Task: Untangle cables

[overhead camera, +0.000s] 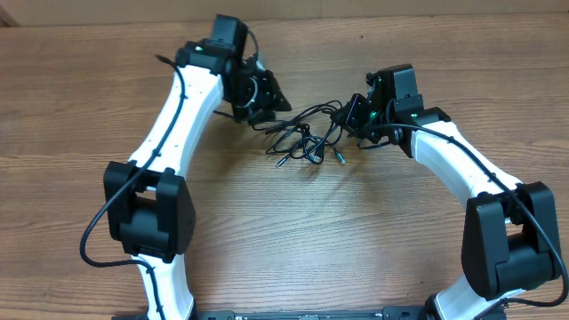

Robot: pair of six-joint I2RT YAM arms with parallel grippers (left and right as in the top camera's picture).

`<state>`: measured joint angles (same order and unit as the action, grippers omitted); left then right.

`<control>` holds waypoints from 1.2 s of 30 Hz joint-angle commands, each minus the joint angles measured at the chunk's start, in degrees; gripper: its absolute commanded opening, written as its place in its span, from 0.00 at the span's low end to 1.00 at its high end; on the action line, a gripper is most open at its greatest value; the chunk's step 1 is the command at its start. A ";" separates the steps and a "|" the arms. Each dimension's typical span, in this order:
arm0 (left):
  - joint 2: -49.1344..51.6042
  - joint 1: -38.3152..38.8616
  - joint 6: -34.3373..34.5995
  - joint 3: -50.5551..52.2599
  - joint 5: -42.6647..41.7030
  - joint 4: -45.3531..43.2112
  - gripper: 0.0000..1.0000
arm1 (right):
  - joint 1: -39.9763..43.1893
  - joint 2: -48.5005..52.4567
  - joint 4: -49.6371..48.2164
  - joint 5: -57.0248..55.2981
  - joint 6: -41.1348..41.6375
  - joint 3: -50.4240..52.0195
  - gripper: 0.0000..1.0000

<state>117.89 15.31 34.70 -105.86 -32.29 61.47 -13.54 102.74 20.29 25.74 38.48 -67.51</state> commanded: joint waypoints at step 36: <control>-0.87 2.25 -7.74 12.52 15.85 -1.07 0.04 | -1.73 0.15 -0.24 -7.26 -1.01 -0.70 0.04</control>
<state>117.89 18.57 30.20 -93.34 -21.82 59.53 -15.73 102.74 20.21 20.08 38.85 -67.51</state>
